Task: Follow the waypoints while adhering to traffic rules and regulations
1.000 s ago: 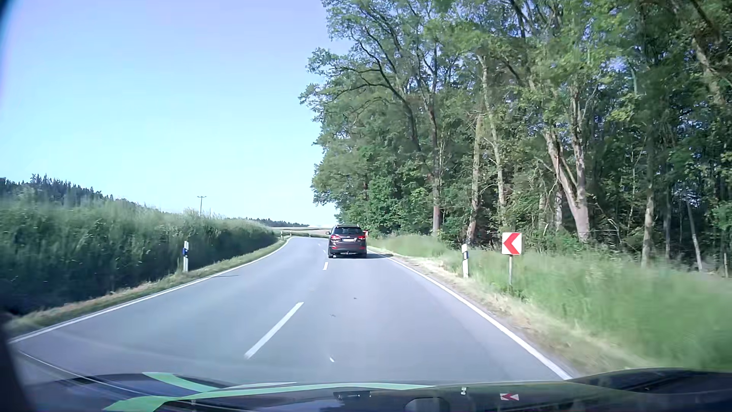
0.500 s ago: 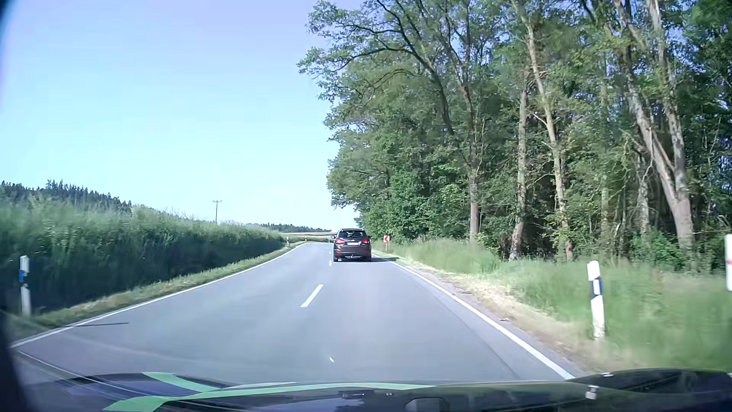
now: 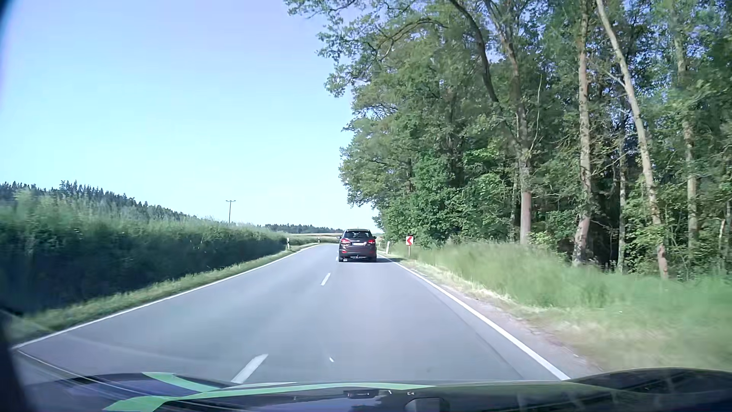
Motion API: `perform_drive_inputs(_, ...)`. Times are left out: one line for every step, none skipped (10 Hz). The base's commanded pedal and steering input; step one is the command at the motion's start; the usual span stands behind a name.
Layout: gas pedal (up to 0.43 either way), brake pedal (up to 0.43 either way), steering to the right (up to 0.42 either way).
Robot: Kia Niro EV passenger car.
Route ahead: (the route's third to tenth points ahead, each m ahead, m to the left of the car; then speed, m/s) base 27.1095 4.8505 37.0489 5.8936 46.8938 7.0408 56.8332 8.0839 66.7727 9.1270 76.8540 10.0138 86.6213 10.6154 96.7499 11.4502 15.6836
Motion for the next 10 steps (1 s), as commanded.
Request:
perform_drive_inputs(0.209, 0.0, -0.024)
perform_drive_inputs(0.209, 0.0, -0.024)
perform_drive_inputs(0.197, 0.0, -0.024)
perform_drive_inputs(0.13, 0.0, -0.024)
perform_drive_inputs(0.087, 0.0, -0.024)
perform_drive_inputs(0.039, 0.0, -0.024)
perform_drive_inputs(0.02, 0.0, -0.024)
perform_drive_inputs(0.02, 0.0, -0.023)
perform_drive_inputs(0.02, 0.0, -0.022)
perform_drive_inputs(0.028, 0.0, -0.019)
